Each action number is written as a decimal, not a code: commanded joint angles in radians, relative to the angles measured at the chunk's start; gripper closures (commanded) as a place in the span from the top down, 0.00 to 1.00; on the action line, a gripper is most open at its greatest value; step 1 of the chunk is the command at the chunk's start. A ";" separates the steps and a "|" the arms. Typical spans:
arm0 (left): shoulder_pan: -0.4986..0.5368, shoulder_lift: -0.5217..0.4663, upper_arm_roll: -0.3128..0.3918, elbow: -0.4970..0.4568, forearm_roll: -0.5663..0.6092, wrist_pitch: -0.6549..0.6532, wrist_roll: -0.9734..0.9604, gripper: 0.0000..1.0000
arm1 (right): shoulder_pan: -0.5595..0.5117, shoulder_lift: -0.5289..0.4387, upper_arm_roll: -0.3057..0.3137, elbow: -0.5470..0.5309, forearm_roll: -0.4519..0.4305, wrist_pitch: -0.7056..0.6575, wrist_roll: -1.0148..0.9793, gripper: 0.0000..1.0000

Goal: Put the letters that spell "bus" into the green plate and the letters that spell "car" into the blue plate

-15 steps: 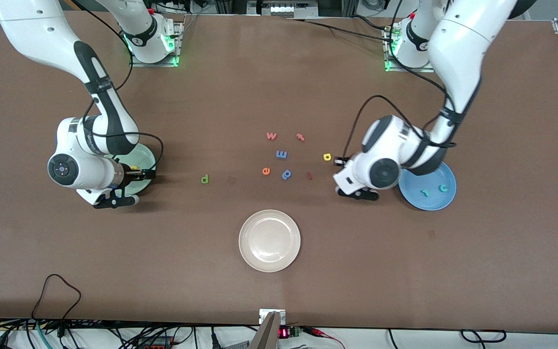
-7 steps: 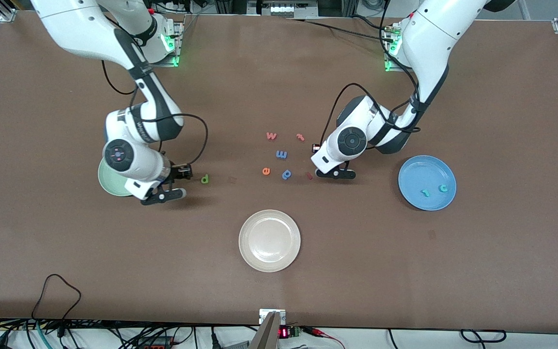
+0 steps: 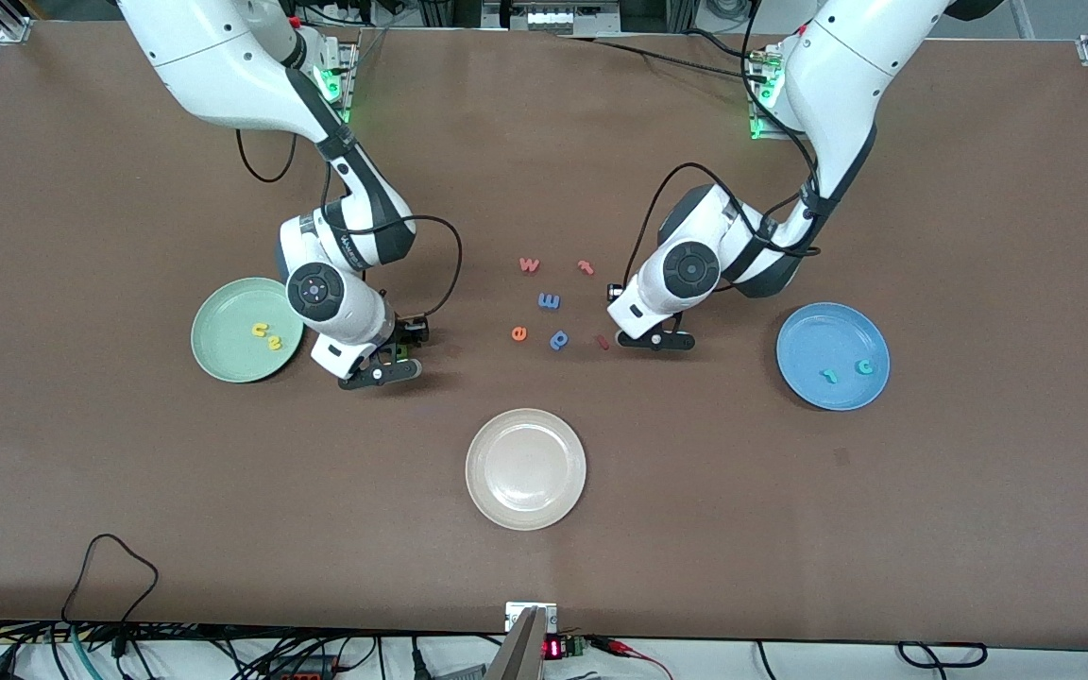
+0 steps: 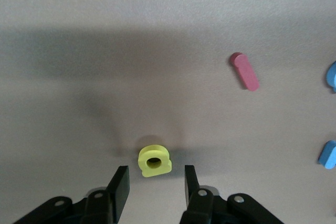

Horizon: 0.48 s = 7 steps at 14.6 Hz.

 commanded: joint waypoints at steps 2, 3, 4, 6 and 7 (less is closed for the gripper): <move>0.007 -0.005 -0.002 -0.025 -0.008 0.037 -0.008 0.50 | 0.003 0.007 -0.007 0.004 -0.005 0.017 0.010 0.54; 0.006 0.006 -0.002 -0.025 -0.008 0.045 -0.008 0.50 | 0.003 0.011 -0.010 0.004 -0.005 0.021 0.010 0.54; 0.006 0.009 -0.002 -0.023 -0.008 0.046 -0.008 0.49 | 0.005 0.014 -0.010 0.004 -0.005 0.021 0.012 0.53; 0.006 0.010 -0.002 -0.025 -0.006 0.065 -0.008 0.49 | 0.005 0.019 -0.010 0.004 -0.005 0.023 0.010 0.46; 0.006 0.018 -0.002 -0.023 -0.006 0.066 -0.008 0.48 | 0.005 0.020 -0.010 0.004 -0.007 0.023 0.010 0.39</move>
